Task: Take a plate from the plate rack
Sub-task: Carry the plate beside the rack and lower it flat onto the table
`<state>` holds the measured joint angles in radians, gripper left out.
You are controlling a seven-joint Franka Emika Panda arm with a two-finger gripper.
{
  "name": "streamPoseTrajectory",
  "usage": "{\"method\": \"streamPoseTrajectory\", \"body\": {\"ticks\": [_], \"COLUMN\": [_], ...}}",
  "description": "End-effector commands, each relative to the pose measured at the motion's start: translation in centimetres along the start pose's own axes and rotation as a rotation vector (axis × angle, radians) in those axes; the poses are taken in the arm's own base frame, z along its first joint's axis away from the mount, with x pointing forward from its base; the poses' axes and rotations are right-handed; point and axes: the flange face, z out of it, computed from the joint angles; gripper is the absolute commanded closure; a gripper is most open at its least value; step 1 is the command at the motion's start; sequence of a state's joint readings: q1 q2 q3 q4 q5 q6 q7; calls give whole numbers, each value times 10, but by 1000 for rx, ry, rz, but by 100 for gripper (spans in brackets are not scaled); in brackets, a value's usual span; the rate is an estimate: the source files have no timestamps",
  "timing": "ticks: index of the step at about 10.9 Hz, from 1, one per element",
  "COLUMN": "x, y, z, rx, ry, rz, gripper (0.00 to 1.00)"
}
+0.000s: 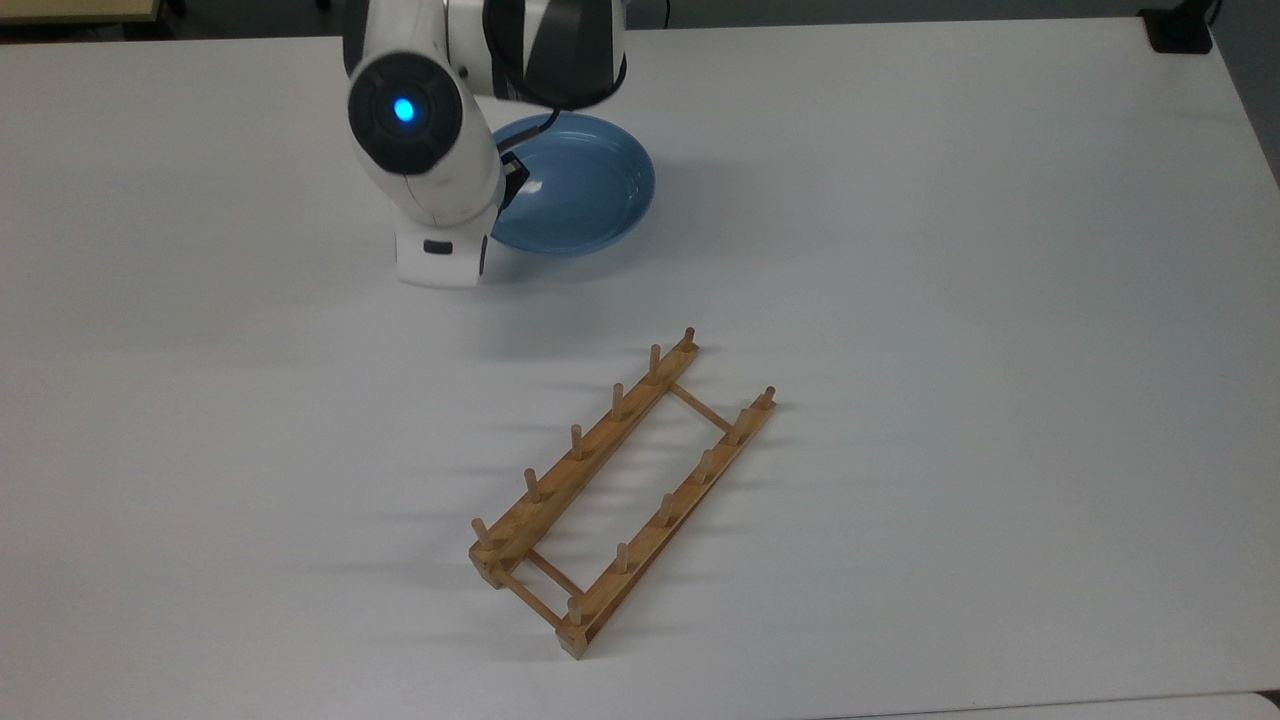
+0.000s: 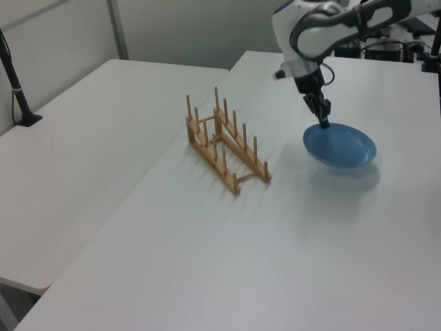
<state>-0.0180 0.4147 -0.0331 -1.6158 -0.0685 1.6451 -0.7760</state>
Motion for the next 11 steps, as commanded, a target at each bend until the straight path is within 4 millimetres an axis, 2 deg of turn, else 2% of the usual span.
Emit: {"method": "streamPoseTrajectory", "body": {"ticks": [1, 4, 5, 6, 7, 8, 9, 11], "x": [5, 7, 10, 9, 9, 8, 8, -3], "y": [-4, -5, -9, -7, -8, -6, -6, -19], "z": [25, 48, 56, 57, 48, 30, 13, -33], "rx": [-17, 5, 15, 17, 6, -21, -48, -101], "ry": [-91, -142, -156, -157, -146, -118, -93, -18], "rz": [-44, -61, -64, -57, -48, 15, 83, 195], "gripper": [99, 97, 86, 68, 44, 0, 0, 0]}}
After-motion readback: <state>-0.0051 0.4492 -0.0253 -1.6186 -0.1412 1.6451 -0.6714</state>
